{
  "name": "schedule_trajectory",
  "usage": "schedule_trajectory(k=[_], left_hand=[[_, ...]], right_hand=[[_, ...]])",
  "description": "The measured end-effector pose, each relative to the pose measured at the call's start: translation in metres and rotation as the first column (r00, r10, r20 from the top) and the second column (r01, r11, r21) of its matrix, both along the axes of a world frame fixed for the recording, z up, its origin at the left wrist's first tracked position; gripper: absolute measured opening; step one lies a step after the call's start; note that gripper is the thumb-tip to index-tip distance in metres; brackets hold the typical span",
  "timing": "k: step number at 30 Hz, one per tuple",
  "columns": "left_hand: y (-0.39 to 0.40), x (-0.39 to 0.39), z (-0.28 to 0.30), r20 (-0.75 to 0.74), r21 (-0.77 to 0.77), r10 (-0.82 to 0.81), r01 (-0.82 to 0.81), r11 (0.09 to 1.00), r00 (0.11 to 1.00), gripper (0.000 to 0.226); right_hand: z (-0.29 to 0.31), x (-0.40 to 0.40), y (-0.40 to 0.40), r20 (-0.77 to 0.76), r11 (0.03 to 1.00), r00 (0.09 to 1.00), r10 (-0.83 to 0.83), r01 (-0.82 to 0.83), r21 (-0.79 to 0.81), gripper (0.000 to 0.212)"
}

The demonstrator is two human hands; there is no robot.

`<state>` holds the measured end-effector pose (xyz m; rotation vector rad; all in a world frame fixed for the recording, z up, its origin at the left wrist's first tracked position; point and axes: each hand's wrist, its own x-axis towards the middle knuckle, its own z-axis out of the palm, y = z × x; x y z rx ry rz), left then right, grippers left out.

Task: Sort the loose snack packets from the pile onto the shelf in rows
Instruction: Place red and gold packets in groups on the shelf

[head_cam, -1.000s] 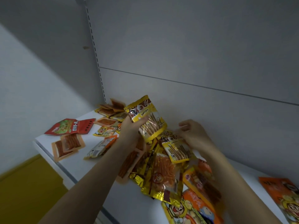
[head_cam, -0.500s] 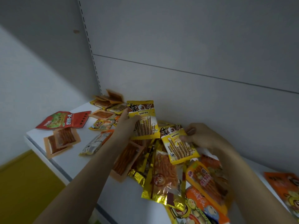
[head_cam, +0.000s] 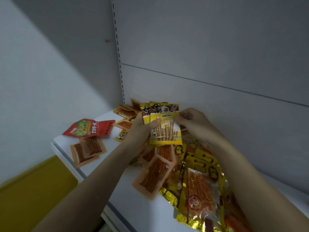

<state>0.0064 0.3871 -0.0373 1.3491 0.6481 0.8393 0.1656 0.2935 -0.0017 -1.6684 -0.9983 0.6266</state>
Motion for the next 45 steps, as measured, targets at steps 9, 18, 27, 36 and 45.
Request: schedule_trajectory(k=[9,18,27,36,45], left_hand=[[0.095,-0.087,-0.011,0.063,-0.173,0.374,-0.359,0.917,0.925,0.041],[0.156,-0.112,-0.023,0.048,-0.197,0.353,-0.338,0.920,0.934,0.037],[0.200,-0.113,-0.024,0.045,-0.286,0.245,-0.222,0.932,0.968,0.030],[0.210,-0.116,-0.026,0.078,-0.306,0.201,-0.168,0.937,0.977,0.029],[0.202,-0.114,-0.020,0.106,-0.291,0.186,-0.149,0.945,0.977,0.045]], right_hand=[[-0.028,-0.001,0.093,0.439,0.990,0.898,-0.041,0.095,-0.102,0.014],[-0.036,-0.036,0.193,0.729,0.993,0.685,0.020,0.074,-0.097,0.037],[-0.060,-0.066,0.261,0.857,0.894,0.478,0.192,0.276,-0.354,0.031],[-0.070,-0.100,0.233,0.776,0.948,0.576,0.258,0.003,-0.317,0.023],[-0.043,-0.070,0.203,0.646,0.940,0.739,0.193,0.050,-0.339,0.035]])
